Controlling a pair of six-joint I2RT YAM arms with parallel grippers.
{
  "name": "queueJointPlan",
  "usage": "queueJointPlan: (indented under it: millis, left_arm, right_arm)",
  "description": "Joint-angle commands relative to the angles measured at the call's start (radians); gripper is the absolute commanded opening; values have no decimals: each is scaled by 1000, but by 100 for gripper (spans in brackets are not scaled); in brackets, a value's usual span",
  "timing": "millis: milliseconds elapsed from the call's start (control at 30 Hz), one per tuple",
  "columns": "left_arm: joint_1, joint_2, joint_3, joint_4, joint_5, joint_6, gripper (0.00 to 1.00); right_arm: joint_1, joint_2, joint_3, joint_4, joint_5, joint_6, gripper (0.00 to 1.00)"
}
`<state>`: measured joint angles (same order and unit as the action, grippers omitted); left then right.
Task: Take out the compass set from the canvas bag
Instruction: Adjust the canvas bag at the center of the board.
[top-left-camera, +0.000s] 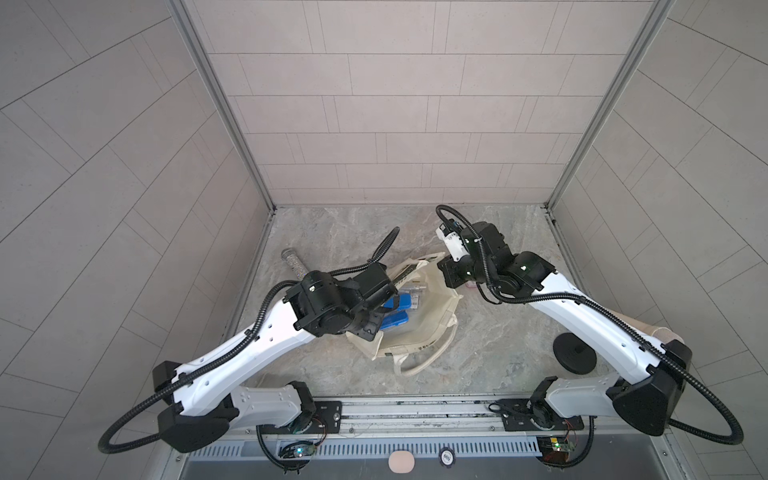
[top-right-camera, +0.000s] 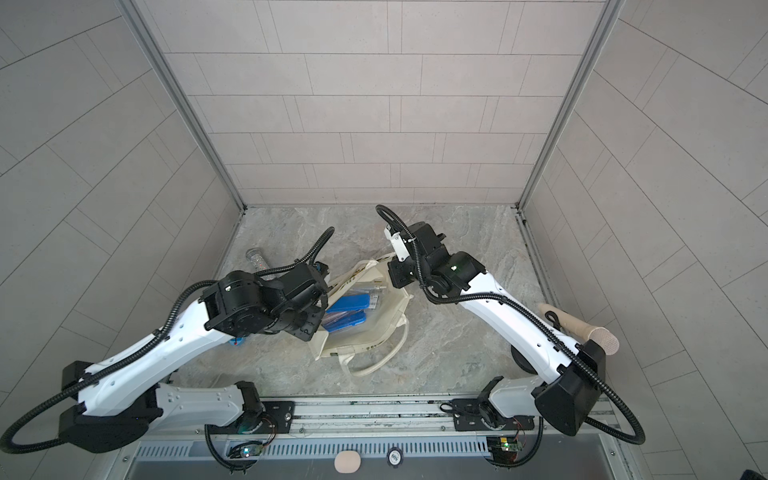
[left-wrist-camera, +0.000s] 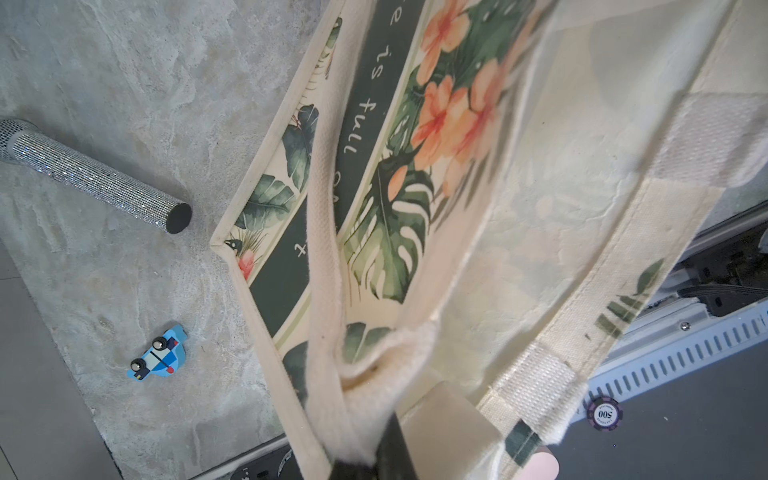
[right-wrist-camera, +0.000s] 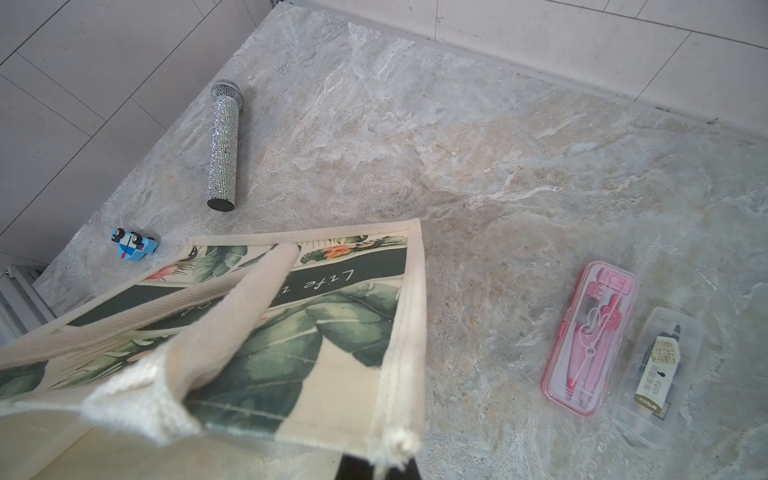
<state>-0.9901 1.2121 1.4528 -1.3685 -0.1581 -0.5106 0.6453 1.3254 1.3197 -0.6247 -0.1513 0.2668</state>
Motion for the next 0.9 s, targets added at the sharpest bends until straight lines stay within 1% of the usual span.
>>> queueJointPlan:
  millis: [0,167,367,467,533,600,700,800,867]
  left_arm:
    - [46,14,52,-1,-73,51,0]
    - [200,96,167,17,-63,183,0]
    - [345,219,343,42,-82,309,0]
    - [403,276,431,40,-77,340,0]
    - [424,303,473,44,-76,348,0]
    - [427,315,489,56,-83,349,0]
    - [427,289,441,101,-67,333,0]
    - [426,201,263,195,-13,312,0]
    - [426,128,128,260,7,288,0]
  right_arm:
    - [1,-39,16,108,0,-3,0]
    - [1,6,57,149,-10,-24,0]
    - [1,95,149,203,-26,-55,0]
    - [1,160,207,222,-47,-76,0]
    - [-1,206,257,207,-55,-88,0]
    - [-2,245,302,169,-63,-101,0]
    - [-10,278,306,136,-85,-105,0]
    - [-12,258,209,133,-85,-127,0]
    - [-13,219,106,152,-71,-141,0]
